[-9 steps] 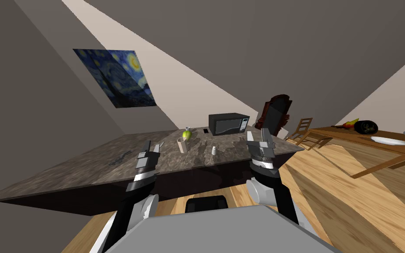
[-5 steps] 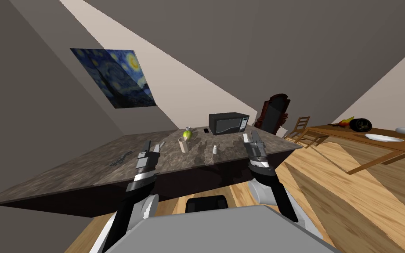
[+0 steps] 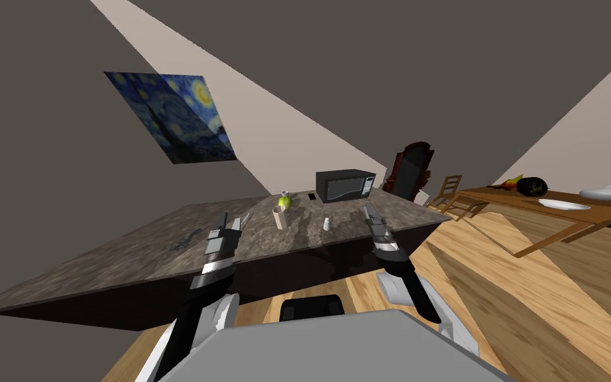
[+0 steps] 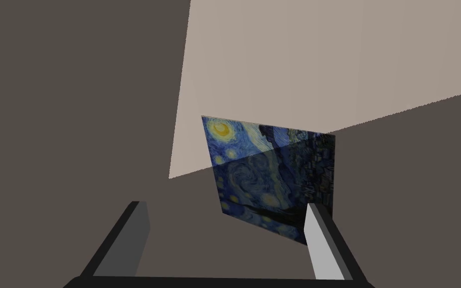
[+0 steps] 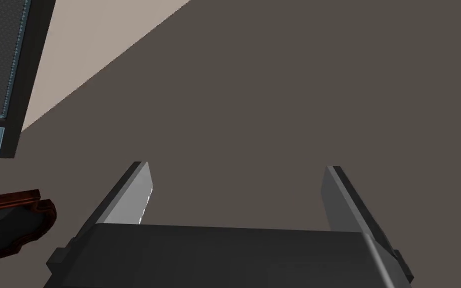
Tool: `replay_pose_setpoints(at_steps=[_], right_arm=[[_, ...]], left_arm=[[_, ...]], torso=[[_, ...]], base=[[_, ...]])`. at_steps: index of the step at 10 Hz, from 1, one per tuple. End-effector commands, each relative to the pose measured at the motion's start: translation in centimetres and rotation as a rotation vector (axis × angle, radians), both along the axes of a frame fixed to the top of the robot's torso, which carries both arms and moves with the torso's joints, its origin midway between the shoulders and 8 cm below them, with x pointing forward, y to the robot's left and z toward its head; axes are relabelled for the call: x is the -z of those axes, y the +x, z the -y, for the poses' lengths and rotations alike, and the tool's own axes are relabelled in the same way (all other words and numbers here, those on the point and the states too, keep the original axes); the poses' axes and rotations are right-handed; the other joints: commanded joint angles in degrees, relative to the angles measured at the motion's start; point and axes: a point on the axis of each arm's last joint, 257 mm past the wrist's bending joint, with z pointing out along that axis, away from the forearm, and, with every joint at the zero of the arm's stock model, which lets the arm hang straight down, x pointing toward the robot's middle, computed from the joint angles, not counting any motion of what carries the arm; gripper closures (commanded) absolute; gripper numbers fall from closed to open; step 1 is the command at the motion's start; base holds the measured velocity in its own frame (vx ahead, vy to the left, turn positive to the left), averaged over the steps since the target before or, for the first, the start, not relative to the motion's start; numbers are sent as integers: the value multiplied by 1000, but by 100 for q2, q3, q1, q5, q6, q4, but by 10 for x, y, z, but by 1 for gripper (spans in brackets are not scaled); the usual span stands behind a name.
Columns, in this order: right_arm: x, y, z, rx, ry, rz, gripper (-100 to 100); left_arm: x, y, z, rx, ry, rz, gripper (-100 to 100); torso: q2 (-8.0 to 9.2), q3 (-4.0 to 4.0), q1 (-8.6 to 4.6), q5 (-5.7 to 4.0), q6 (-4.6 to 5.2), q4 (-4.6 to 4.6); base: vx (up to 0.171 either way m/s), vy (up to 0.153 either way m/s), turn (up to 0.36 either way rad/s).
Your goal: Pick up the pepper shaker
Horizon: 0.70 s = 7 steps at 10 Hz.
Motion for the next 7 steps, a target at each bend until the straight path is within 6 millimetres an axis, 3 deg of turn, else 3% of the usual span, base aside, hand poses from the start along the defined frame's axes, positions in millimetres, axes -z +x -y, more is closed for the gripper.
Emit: replay_pose_setpoints(at_steps=[1, 7], right_arm=[[21, 14, 5, 56, -92, -60, -100], [79, 44, 23, 196, -334, -206, -100]], left_arm=[[0, 0, 0, 0, 0, 0, 0], [0, 0, 0, 0, 0, 0, 0]], torso=[[0, 0, 0, 0, 0, 0], [3, 2, 3, 1, 0, 1]], base=[[-40, 120, -48], [-33, 100, -33]])
